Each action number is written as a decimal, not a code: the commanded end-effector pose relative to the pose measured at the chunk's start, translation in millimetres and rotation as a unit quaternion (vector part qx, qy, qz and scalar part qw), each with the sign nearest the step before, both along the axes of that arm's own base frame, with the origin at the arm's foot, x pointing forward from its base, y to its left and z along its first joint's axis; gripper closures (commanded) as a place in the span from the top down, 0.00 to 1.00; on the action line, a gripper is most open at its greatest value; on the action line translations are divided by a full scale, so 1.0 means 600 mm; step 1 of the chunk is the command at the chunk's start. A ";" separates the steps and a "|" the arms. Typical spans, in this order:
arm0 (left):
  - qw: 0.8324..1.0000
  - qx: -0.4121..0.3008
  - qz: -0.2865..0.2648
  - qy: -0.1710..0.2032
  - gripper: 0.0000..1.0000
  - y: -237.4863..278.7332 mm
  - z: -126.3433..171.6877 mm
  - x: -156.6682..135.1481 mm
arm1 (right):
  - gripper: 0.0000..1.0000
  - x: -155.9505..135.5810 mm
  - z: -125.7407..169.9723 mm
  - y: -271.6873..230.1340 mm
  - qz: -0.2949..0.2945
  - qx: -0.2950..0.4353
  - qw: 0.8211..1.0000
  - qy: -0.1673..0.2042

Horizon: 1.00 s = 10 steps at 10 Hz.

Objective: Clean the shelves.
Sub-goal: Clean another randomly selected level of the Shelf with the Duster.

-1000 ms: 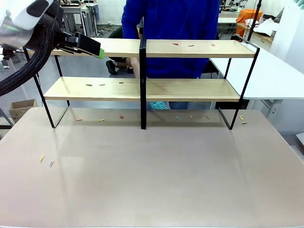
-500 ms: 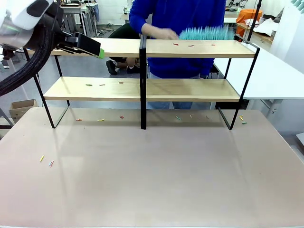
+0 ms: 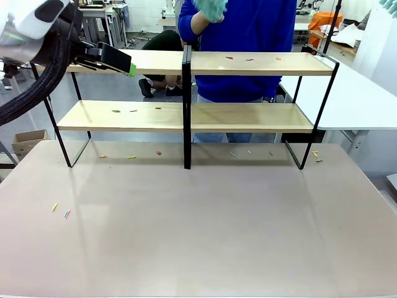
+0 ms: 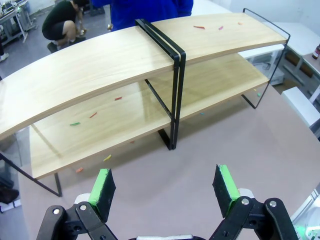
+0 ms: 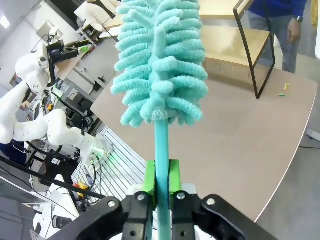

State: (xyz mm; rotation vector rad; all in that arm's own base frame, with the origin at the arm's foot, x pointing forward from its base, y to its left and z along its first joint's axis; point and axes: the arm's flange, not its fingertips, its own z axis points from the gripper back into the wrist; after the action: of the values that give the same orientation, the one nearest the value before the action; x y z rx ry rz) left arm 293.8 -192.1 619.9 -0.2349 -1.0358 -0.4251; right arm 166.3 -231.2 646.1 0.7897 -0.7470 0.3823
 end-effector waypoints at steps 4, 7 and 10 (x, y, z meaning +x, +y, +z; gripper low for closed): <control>1.000 -0.001 0.001 -0.001 1.00 0.002 -0.001 -0.001 | 0.12 0.068 -0.009 0.247 0.118 -0.101 0.987 -0.050; 1.000 -0.001 0.001 -0.001 1.00 0.002 -0.001 -0.001 | 0.12 -0.013 0.026 0.117 0.050 -0.106 0.990 -0.081; 1.000 -0.001 0.001 -0.001 1.00 0.002 -0.001 -0.001 | 0.12 -0.206 -0.021 -0.092 -0.084 -0.100 0.991 -0.028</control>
State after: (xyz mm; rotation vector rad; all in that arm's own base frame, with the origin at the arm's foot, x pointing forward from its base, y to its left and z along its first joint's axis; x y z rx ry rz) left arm 293.5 -192.0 620.3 -0.2353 -1.0368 -0.4252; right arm 99.5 -222.6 640.2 0.5667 -0.7907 0.4639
